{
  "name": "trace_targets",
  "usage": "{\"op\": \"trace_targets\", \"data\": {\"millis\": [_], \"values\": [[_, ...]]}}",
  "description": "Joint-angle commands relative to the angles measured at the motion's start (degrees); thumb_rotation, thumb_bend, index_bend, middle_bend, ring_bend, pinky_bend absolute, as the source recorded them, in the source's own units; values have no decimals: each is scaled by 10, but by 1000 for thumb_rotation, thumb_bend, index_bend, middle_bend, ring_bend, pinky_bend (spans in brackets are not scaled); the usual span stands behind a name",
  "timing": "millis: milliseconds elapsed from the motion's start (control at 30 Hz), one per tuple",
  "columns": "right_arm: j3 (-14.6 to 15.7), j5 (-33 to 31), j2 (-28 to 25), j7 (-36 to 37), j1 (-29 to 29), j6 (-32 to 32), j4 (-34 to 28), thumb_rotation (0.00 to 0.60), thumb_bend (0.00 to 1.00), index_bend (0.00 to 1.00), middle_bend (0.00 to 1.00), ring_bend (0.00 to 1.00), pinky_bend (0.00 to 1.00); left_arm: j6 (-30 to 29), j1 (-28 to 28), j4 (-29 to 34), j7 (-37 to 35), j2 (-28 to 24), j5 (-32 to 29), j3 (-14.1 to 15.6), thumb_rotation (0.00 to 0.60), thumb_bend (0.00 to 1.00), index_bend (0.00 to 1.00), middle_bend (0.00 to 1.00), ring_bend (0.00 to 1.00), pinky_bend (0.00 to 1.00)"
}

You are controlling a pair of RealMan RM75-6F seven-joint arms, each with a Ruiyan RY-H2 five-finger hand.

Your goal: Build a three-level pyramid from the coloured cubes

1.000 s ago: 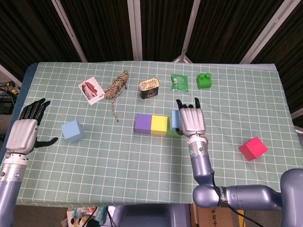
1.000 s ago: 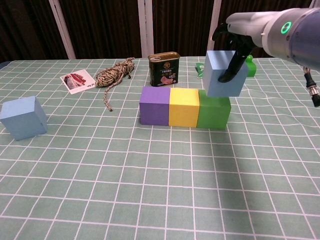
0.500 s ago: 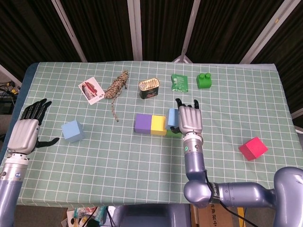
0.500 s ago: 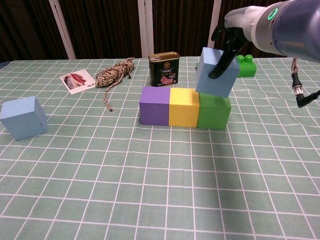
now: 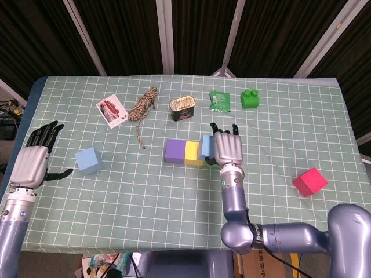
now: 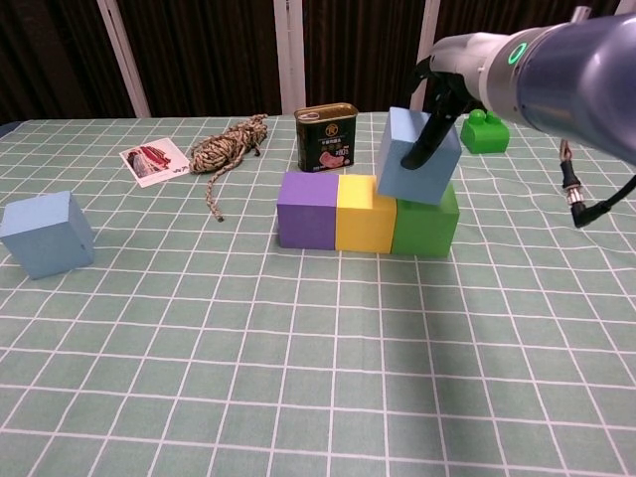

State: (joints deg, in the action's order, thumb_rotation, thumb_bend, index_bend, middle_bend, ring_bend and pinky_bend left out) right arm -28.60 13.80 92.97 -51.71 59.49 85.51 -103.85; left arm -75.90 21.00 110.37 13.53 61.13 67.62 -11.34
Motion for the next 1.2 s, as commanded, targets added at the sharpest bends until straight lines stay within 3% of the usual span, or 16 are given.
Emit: {"op": "trace_targets", "data": {"millis": [33, 600, 1200], "values": [[-1, -1, 8, 0, 5, -3, 11, 600, 228, 160, 528, 361, 0, 1, 0, -1, -1, 0, -1, 0, 600, 81, 0, 0, 0, 59], [-4, -4, 34, -12, 21, -11, 48, 600, 228, 160, 528, 361, 0, 4, 0, -2, -9, -3, -3, 0, 600, 81, 0, 0, 0, 59], [-5, -2, 26, -20, 20, -27, 54, 600, 228, 160, 528, 361, 0, 6, 0, 0, -9, -3, -4, 1, 600, 81, 0, 0, 0, 59]]}}
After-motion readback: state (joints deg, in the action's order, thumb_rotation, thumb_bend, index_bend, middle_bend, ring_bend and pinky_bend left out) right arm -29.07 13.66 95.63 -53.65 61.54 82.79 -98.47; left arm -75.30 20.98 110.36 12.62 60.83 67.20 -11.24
